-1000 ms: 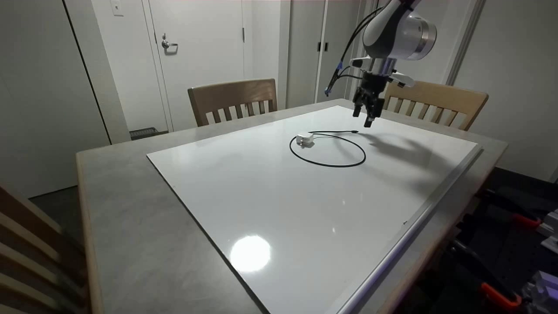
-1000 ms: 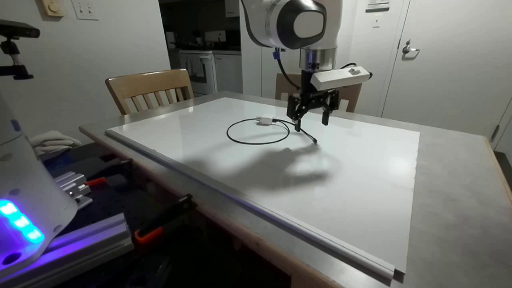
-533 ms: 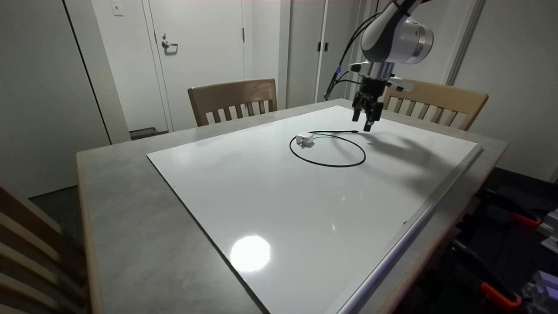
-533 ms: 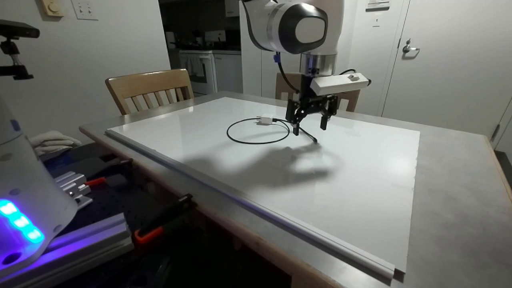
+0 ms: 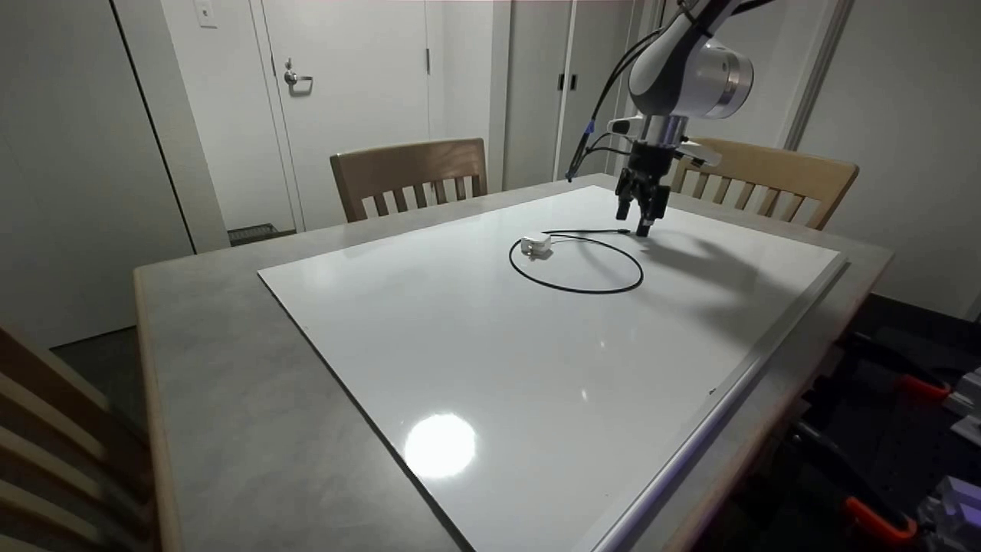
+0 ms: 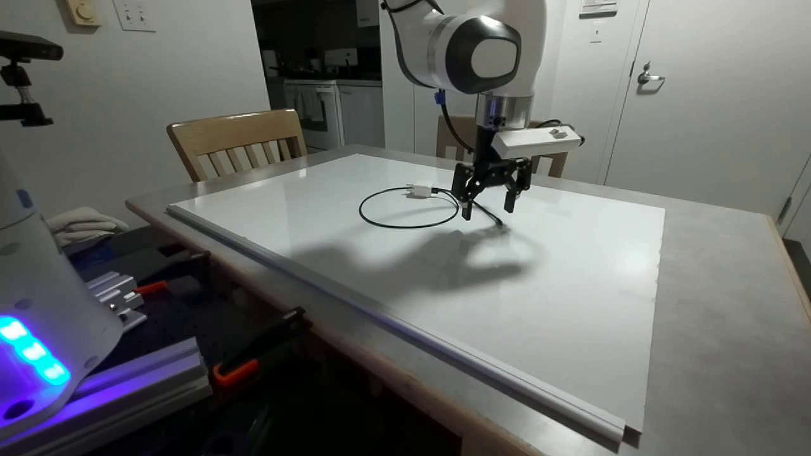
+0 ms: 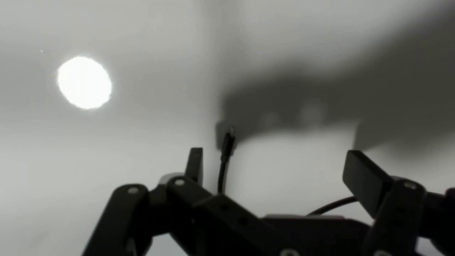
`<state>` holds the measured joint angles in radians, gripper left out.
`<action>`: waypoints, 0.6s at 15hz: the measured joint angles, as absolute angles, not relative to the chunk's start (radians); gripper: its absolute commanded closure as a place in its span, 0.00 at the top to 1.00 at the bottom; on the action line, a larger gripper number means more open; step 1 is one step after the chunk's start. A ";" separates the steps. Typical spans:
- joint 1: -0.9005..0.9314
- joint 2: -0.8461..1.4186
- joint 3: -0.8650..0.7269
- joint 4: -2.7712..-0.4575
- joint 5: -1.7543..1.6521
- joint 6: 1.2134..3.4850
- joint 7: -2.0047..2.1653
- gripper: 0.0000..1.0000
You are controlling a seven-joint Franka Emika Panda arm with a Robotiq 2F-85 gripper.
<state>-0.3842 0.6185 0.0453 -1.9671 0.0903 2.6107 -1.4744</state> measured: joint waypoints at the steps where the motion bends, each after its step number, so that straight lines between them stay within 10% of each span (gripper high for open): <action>1: -0.384 0.621 0.045 -1.966 0.090 2.608 -1.474 1.00; 9: -0.384 0.640 0.040 -1.948 0.090 2.585 -1.474 1.00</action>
